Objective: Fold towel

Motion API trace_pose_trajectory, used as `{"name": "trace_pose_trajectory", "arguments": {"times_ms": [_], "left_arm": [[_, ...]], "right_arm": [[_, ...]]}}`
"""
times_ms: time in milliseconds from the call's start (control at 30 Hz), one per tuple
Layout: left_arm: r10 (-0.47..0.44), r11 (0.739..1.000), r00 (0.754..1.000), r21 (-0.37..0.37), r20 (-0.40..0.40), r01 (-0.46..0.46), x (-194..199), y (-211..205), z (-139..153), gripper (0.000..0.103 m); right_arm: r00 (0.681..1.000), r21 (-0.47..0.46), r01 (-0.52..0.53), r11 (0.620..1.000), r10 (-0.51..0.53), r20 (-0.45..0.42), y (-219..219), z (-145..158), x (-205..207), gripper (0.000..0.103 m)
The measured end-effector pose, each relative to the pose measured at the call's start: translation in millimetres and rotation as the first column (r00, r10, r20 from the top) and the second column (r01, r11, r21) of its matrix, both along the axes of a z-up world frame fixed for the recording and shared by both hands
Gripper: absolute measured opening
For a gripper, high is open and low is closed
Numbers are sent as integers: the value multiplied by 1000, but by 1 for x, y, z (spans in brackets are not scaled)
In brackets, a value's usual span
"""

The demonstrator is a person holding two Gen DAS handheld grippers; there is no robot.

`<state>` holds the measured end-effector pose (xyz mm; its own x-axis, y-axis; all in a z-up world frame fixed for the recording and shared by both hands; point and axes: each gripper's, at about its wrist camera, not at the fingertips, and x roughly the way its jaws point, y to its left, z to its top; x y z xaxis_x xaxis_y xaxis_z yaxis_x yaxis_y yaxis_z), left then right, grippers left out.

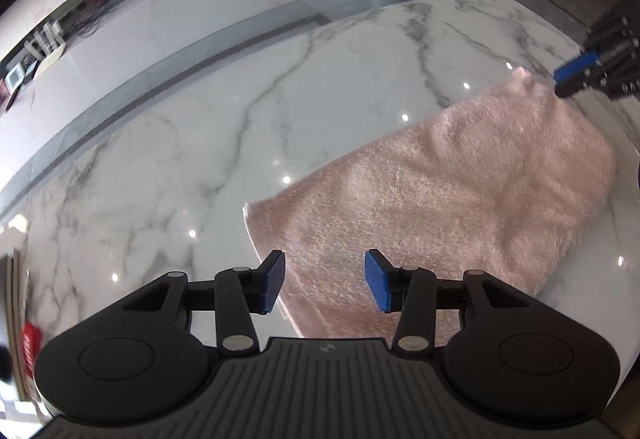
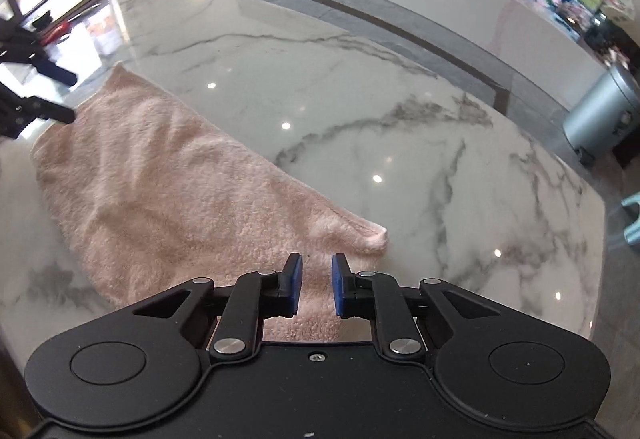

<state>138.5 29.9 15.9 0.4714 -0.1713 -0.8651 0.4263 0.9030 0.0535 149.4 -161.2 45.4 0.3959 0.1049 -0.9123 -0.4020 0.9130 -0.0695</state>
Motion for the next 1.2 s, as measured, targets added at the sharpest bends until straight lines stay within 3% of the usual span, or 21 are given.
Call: {"name": "trace_pose_trajectory", "arguments": {"times_ms": [100,233,333,433,533,667,933,1067,1133,1200], "left_arm": [[186,975,982,-124,19,-183,-11,7,-10,36],[324,931,945,-190,42,-311,-28,9,-15,28],[371,917,924,-191,90,-350,-41,4,-11,25],[381,915,918,-190,109,-357,-55,-4,-6,21],[361,922,928,-185,96,-339,-68,-14,-7,18],[341,928,938,-181,58,-326,-90,-29,-10,14],[346,929,937,-159,47,-335,-122,-46,-19,11],[346,933,936,-127,67,-335,-137,-55,-25,20],[349,931,935,-134,61,-339,-142,-58,-27,33],[347,933,935,-126,73,-337,-147,-61,-28,35]], "right_arm": [[981,105,193,976,-195,10,-7,-9,-11,14],[941,189,316,930,-332,64,0,-11,-39,14],[911,217,375,901,-401,91,8,-14,-60,14],[892,236,402,885,-436,117,17,-12,-79,18],[888,241,397,886,-437,142,28,-8,-94,24],[891,258,381,888,-427,153,43,-4,-118,44],[904,243,366,898,-405,135,63,-15,-164,53],[905,224,363,904,-399,146,69,-19,-184,54],[903,221,365,904,-402,153,71,-21,-190,54],[897,218,370,903,-408,171,74,-21,-195,54]]}}
